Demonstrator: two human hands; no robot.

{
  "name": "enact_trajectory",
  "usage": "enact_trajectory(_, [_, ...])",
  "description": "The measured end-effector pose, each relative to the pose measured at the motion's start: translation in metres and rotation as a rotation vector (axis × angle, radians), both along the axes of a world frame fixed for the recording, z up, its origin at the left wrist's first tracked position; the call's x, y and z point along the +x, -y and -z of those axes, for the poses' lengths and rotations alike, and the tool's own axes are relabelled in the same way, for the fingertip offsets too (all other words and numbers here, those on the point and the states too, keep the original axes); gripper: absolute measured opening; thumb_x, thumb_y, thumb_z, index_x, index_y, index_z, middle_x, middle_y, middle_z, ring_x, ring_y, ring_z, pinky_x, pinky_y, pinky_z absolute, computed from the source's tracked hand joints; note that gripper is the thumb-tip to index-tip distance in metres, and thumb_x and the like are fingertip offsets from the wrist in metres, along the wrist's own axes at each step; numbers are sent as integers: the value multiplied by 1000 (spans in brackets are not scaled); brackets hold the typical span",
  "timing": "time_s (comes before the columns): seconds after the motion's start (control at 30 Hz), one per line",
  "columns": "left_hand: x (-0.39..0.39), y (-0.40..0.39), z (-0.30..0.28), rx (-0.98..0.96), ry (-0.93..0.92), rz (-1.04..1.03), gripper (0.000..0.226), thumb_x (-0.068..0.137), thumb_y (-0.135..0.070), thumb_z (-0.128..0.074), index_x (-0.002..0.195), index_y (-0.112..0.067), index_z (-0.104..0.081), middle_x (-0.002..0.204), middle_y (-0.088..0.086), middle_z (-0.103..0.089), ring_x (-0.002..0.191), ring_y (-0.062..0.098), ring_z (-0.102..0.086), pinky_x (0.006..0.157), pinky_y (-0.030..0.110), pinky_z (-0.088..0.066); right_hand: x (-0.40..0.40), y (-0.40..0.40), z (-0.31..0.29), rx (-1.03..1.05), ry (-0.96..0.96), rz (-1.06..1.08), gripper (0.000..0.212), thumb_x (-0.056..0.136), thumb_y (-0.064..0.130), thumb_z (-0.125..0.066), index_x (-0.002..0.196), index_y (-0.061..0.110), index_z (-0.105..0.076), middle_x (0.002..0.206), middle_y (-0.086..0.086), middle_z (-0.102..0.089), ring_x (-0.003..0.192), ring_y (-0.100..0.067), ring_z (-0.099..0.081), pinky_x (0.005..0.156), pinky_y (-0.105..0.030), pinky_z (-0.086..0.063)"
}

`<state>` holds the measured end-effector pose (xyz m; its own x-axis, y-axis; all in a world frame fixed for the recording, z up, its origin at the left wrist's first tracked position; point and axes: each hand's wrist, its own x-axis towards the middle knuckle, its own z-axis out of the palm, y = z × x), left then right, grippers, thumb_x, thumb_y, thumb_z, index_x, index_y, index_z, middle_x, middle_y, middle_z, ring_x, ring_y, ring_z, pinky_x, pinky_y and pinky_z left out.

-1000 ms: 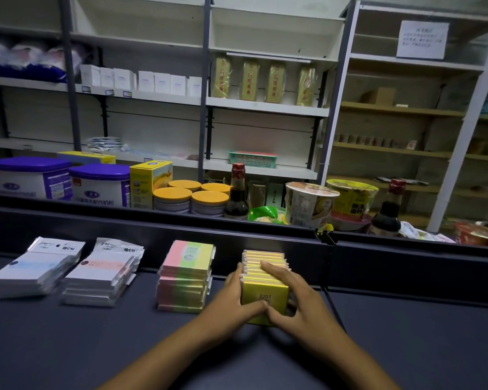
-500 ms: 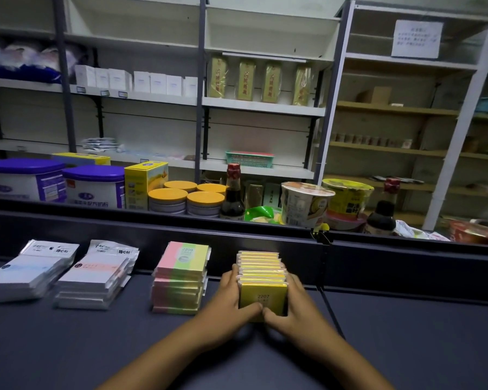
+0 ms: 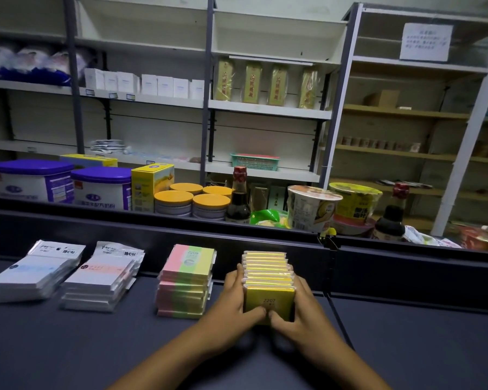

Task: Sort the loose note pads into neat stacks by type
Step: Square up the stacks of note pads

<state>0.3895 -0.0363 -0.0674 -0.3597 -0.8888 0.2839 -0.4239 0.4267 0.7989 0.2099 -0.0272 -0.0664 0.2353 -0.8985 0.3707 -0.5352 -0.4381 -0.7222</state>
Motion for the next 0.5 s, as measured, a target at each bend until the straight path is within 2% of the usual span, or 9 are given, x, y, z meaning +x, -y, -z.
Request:
enact_trajectory(0.07, [0, 1, 1, 8, 56, -3, 88, 75, -36, -54, 154, -26, -17, 151, -5, -17, 146, 5, -15, 123, 27, -15, 1, -1, 0, 33, 1, -19, 72, 85, 9, -71, 143, 29, -34, 134, 6, -42, 121, 9, -44, 90, 0, -36])
enact_trajectory(0.1, [0, 1, 1, 15, 70, 0, 89, 74, -38, -53, 155, -26, -17, 152, -5, -15, 147, 7, -13, 123, 31, -14, 0, -1, -1, 42, 2, -26, 72, 84, 9, -71, 141, 32, -34, 132, 7, -43, 120, 9, -45, 88, -1, -37])
enact_trajectory(0.23, [0, 2, 0, 19, 13, 10, 91, 73, -34, -51, 155, -24, -14, 149, -9, -17, 142, -1, -21, 116, 14, -16, -1, 0, -2, -15, 32, -15, 74, 82, 8, -73, 143, 28, -36, 135, 8, -43, 122, 15, -42, 97, -4, -34])
enact_trajectory(0.27, [1, 3, 0, 29, 18, 0, 93, 73, -34, -51, 156, -22, -11, 150, -8, -16, 143, 0, -20, 117, 16, -15, -1, 1, -3, -19, 34, -13, 74, 82, 9, -73, 142, 30, -36, 134, 7, -43, 122, 16, -42, 97, -4, -34])
enact_trajectory(0.37, [-1, 5, 3, 48, 89, -12, 92, 73, -40, -52, 155, -26, -13, 154, -4, -12, 149, 11, -11, 123, 35, -15, -1, -2, -1, 13, 12, -38, 71, 82, 11, -72, 138, 37, -38, 130, 4, -45, 116, 18, -44, 91, -2, -35])
enact_trajectory(0.43, [0, 5, 2, 58, 122, -3, 92, 74, -44, -54, 155, -28, -13, 157, -4, -9, 150, 13, -10, 123, 39, -17, -2, -2, -2, 26, 6, -46, 71, 83, 12, -73, 140, 34, -39, 130, 4, -46, 115, 17, -44, 91, -2, -35])
enact_trajectory(0.5, [2, 6, 1, 55, 135, 9, 94, 80, -43, -61, 156, -26, -10, 159, -3, -10, 149, 11, -11, 123, 38, -18, -4, -1, -3, 19, 11, -48, 71, 82, 11, -73, 135, 41, -37, 130, 6, -45, 117, 14, -44, 95, -3, -35])
